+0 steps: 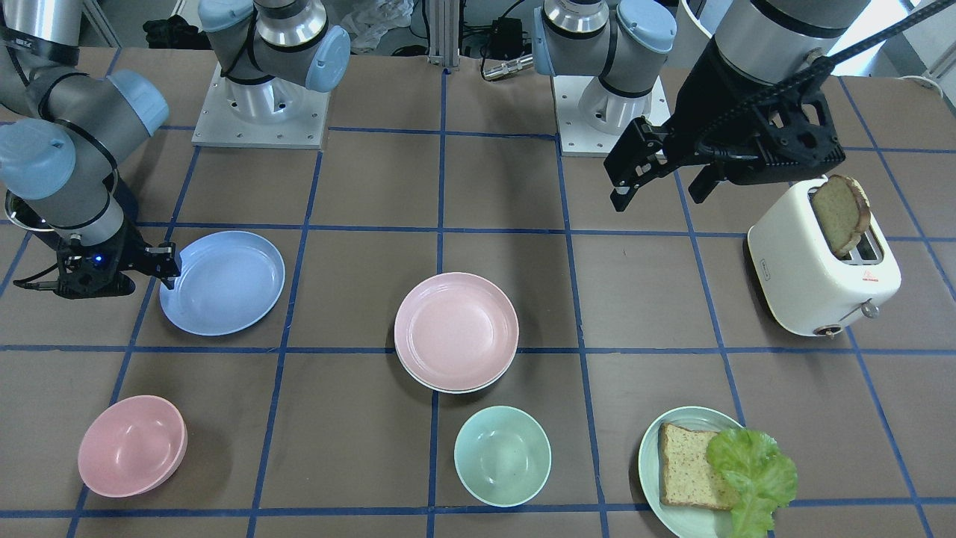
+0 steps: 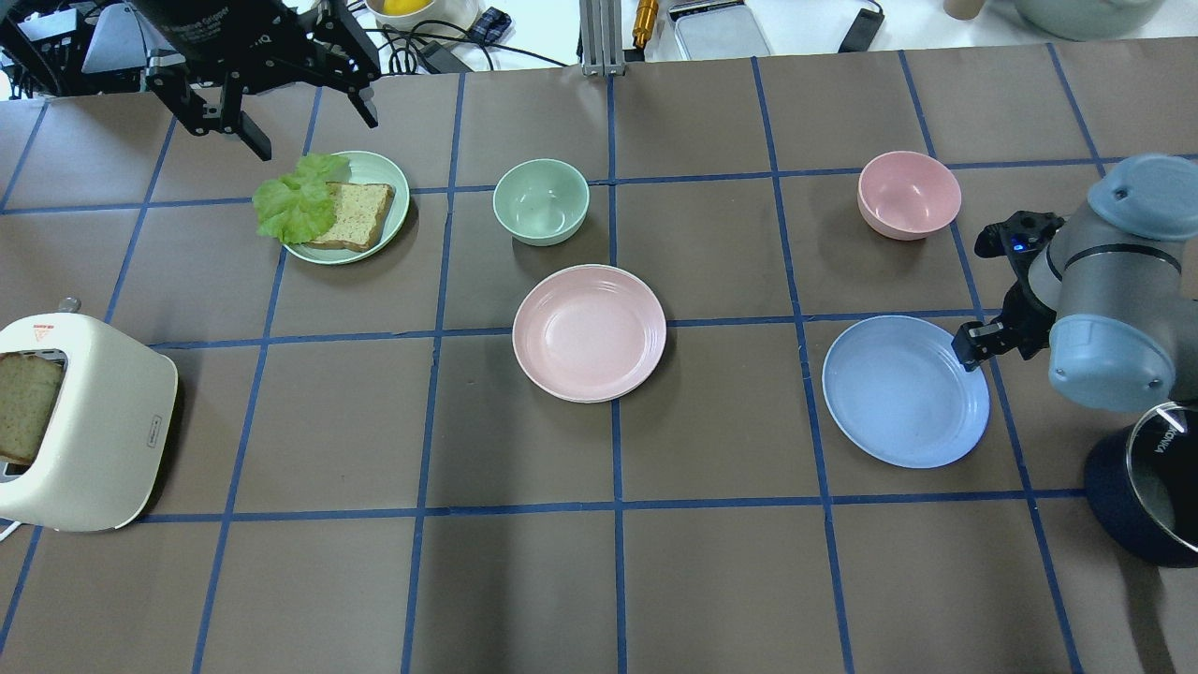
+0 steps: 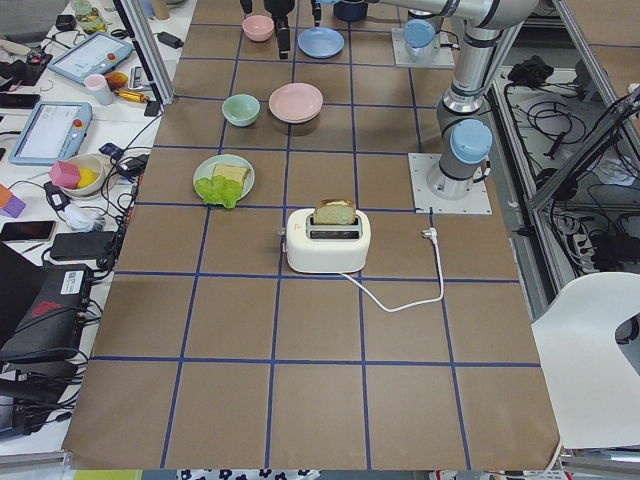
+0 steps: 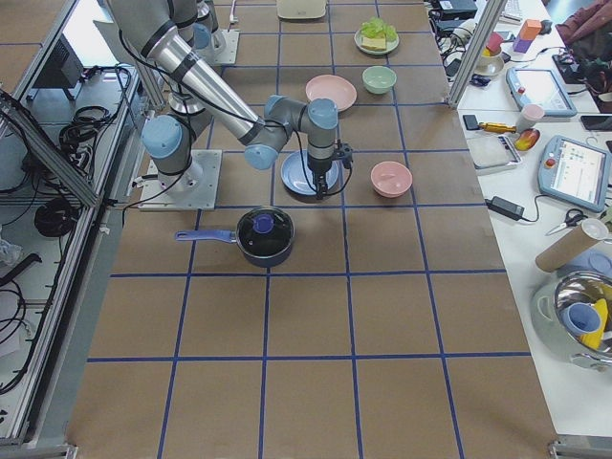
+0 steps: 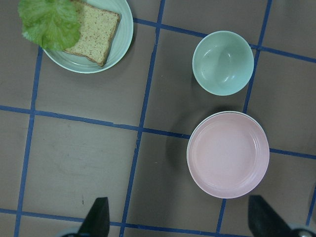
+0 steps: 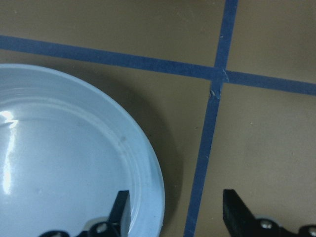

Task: Stack three plates with pink and blue
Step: 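Retract the left arm while the right gripper grasps the light blue plate's rim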

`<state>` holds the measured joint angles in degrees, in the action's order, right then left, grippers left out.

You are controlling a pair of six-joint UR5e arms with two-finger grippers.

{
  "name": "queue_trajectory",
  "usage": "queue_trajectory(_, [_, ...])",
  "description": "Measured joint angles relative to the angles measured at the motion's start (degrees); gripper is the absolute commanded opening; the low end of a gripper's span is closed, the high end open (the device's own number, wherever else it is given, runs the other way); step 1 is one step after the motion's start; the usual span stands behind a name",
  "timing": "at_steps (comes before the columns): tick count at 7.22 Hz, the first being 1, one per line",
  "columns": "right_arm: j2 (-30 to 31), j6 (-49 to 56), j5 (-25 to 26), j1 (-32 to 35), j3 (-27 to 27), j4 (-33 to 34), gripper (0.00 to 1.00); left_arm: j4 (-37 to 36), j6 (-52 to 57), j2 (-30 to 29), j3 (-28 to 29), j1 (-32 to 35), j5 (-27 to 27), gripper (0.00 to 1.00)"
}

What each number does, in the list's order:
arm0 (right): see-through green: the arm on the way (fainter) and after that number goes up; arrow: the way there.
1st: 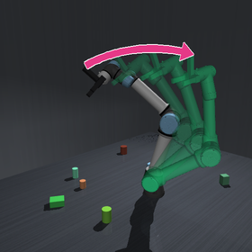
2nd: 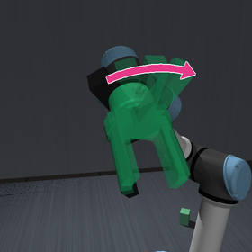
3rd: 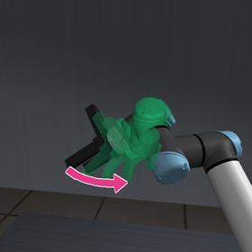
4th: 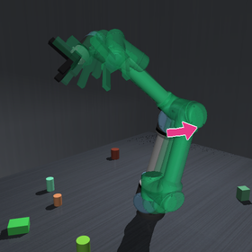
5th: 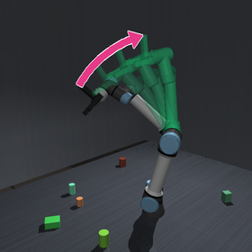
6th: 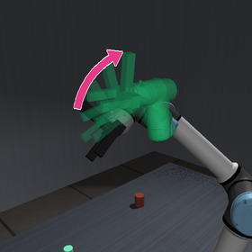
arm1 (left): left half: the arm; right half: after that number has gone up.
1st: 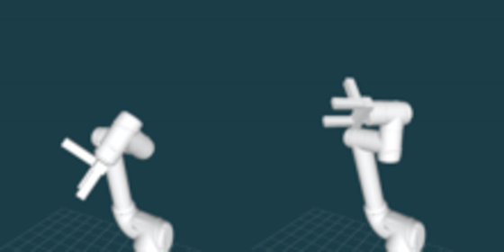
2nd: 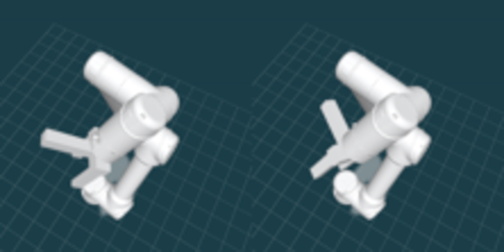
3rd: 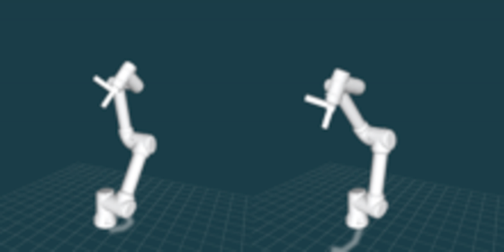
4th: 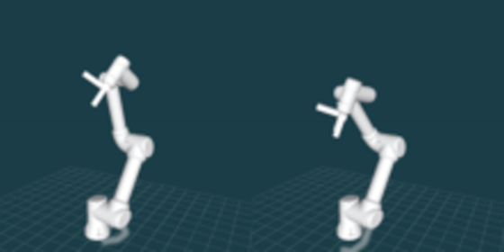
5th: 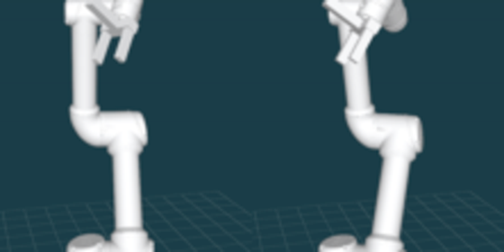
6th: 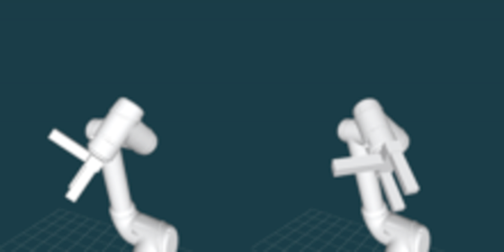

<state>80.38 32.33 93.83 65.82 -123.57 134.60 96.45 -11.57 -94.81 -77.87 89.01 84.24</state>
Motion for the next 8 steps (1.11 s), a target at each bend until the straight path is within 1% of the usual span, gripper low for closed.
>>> queue_trajectory(1, [-0.17,-0.15,-1.10,-0.49,0.00,-0.09,0.61,-0.76,0.74,1.24,-2.66,0.05,0.13,1.00])
queue_trajectory(2, [-0.37,-0.28,-1.70,-0.85,0.00,-0.16,0.58,-1.78,2.78,1.97,-4.35,-0.03,0.20,1.00])
queue_trajectory(3, [-0.70,-0.36,-2.01,-1.03,0.00,-0.20,0.58,-2.38,5.18,2.60,-5.43,-0.05,0.29,1.00])
queue_trajectory(5, [-1.11,-0.44,-3.09,-1.15,0.01,-0.27,0.57,-2.88,8.01,3.63,-6.72,-0.25,0.39,1.00])
queue_trajectory(6, [-1.15,-0.50,-3.42,-1.18,0.05,-0.29,0.52,-3.40,10.38,3.94,-7.14,-0.35,0.49,1.00])
queue_trajectory(8, [-1.25,-0.94,-3.57,-1.17,0.03,-0.44,0.48,-4.06,11.96,4.84,-7.59,-0.46,0.59,1.00])
